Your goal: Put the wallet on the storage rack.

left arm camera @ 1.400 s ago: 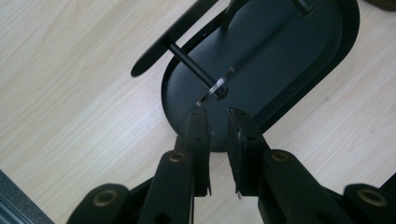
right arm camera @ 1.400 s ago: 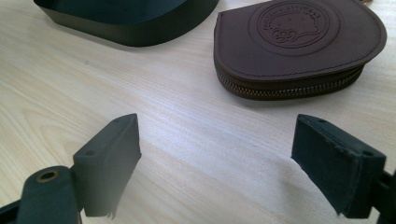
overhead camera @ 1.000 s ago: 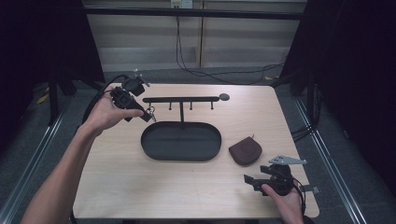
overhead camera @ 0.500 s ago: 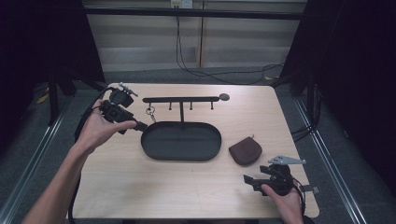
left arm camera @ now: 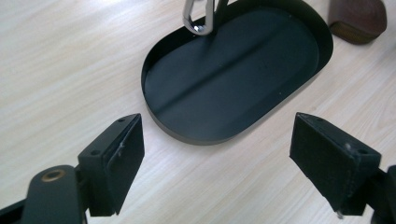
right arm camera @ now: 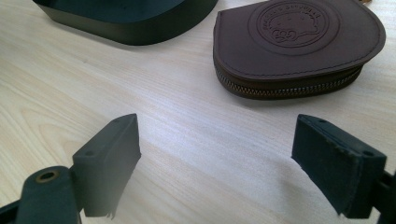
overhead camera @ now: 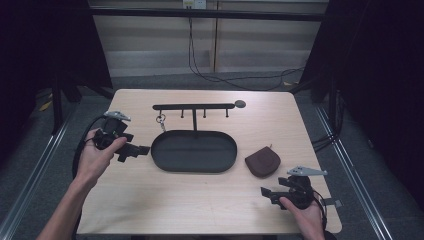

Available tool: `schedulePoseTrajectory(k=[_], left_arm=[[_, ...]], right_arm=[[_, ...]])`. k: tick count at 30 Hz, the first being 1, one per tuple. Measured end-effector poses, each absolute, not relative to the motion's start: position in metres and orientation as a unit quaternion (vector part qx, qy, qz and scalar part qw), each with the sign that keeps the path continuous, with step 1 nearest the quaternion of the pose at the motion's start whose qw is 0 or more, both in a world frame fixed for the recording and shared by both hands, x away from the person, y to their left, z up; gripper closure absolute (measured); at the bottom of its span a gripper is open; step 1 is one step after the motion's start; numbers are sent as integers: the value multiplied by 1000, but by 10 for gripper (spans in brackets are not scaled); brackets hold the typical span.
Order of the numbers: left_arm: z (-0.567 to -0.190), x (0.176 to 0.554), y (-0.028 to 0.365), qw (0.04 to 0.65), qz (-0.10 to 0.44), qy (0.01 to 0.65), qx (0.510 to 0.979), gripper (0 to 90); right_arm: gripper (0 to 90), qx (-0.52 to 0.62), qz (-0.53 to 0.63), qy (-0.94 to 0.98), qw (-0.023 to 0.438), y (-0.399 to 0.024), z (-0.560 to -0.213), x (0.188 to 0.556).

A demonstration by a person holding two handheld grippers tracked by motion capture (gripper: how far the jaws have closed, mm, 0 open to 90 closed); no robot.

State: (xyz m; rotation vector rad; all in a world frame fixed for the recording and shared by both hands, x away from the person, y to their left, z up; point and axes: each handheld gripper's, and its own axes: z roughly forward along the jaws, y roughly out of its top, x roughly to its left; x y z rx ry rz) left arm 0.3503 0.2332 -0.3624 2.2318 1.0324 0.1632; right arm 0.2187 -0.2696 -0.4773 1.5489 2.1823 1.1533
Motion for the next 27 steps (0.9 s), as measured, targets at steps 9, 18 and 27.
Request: schedulePoseTrajectory(k=[9,18,27], left_arm=[[-396,324,229,372,67,409,830,179],[-429,290,222,381,45,409,828,188],[-440,257,233,384,58,414,823,195]], right_arm=[[152,531,392,743,112,-269,-477,220],[151,539,395,735,114,-271,-477,220],[152,559,391,725,93,-274,-478,227]])
